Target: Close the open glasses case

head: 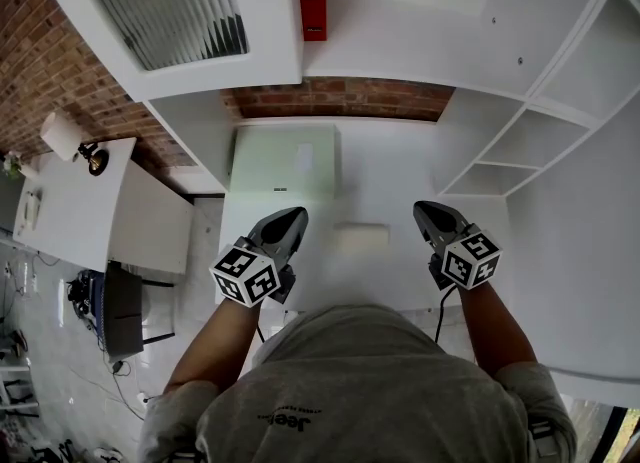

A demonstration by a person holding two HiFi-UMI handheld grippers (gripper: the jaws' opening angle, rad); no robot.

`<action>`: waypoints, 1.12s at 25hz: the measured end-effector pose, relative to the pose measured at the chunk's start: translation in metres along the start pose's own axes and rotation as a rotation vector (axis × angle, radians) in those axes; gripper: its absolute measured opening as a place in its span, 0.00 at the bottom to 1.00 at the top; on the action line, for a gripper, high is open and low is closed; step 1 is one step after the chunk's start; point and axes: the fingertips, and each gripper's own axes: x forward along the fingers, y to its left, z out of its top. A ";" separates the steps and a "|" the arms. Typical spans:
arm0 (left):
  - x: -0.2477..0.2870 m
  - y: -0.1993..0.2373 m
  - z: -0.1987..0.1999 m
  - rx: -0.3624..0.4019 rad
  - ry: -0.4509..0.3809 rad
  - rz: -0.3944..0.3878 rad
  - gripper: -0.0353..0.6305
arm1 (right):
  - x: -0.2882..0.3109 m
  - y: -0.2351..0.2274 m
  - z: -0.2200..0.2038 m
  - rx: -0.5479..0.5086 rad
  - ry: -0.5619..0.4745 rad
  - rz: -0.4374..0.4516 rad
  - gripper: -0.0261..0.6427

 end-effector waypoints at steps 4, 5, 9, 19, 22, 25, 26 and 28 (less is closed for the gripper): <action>0.000 -0.002 -0.001 0.004 0.003 -0.006 0.05 | 0.000 0.001 0.000 0.001 0.002 0.002 0.05; 0.000 -0.002 -0.001 0.005 0.004 -0.007 0.05 | 0.000 0.002 0.000 -0.001 0.002 0.003 0.05; 0.001 -0.003 -0.001 0.009 0.004 -0.011 0.05 | 0.001 0.002 0.001 -0.019 0.005 0.000 0.05; 0.002 -0.001 -0.002 0.015 0.005 -0.012 0.05 | 0.003 0.000 -0.001 -0.030 0.017 0.001 0.05; 0.003 -0.002 -0.001 0.015 0.004 -0.014 0.05 | 0.004 0.001 0.000 -0.033 0.016 0.004 0.05; 0.003 -0.002 -0.001 0.016 0.004 -0.015 0.05 | 0.004 0.002 0.001 -0.036 0.017 0.007 0.05; 0.003 -0.002 -0.001 0.016 0.004 -0.015 0.05 | 0.004 0.002 0.001 -0.037 0.018 0.008 0.05; 0.002 -0.002 -0.001 0.016 0.005 -0.016 0.05 | 0.004 0.002 0.000 -0.039 0.020 0.008 0.05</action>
